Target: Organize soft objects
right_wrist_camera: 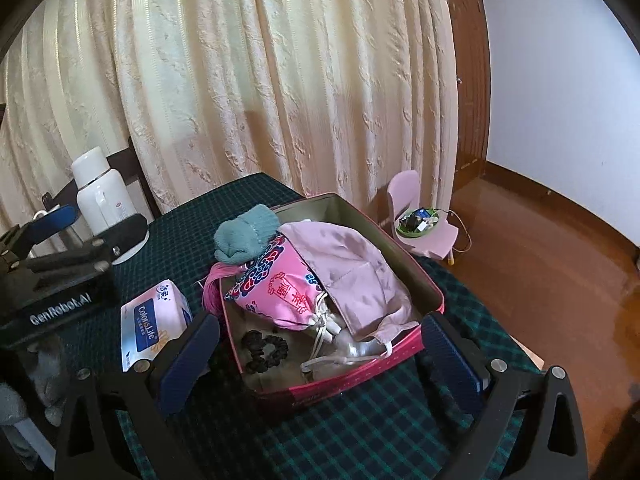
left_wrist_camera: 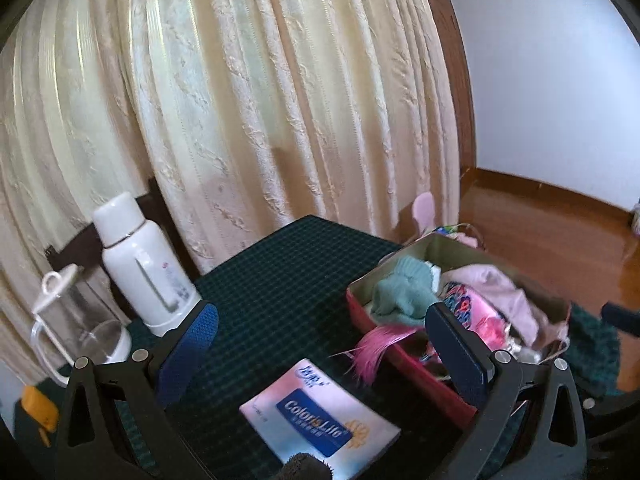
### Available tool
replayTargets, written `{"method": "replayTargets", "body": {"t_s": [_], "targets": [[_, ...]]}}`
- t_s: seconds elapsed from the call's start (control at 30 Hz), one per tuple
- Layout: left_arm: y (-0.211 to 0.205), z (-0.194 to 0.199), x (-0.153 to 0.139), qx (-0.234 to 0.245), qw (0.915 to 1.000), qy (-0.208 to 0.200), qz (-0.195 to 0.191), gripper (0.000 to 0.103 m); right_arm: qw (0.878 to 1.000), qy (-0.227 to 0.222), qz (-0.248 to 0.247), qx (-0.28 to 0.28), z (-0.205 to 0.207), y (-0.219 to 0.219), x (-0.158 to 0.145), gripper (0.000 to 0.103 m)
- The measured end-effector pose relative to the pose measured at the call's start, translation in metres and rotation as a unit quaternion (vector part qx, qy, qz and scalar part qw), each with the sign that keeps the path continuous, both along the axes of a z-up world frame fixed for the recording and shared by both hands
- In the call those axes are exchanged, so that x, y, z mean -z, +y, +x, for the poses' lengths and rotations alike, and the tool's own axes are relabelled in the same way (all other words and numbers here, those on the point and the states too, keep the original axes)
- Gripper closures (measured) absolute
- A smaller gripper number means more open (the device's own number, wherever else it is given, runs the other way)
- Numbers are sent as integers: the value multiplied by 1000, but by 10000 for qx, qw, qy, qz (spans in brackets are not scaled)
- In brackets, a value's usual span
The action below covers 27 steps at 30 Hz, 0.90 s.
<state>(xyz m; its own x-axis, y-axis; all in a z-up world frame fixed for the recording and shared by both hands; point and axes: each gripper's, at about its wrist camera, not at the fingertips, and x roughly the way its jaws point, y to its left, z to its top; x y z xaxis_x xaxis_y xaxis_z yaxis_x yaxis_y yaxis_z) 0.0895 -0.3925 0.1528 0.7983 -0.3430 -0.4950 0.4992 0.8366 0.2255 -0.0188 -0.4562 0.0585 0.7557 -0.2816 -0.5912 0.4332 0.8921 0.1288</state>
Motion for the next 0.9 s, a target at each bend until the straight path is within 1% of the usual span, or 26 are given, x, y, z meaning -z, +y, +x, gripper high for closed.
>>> {"method": "replayTargets", "body": {"t_s": [0.07,0.37,0.9], "targets": [[0,-2,3,-98,9999,11,118,0,10000,-7,-16,9,-1,1,-1,0],[-1,-10,6,-157,9995,26,279,0,9999,-7,-108,-17,-3,6,-4,0],[-4,-18,8,8,9991,-43,427,0,9998,54,-163,94,-6,11,-4,0]]}}
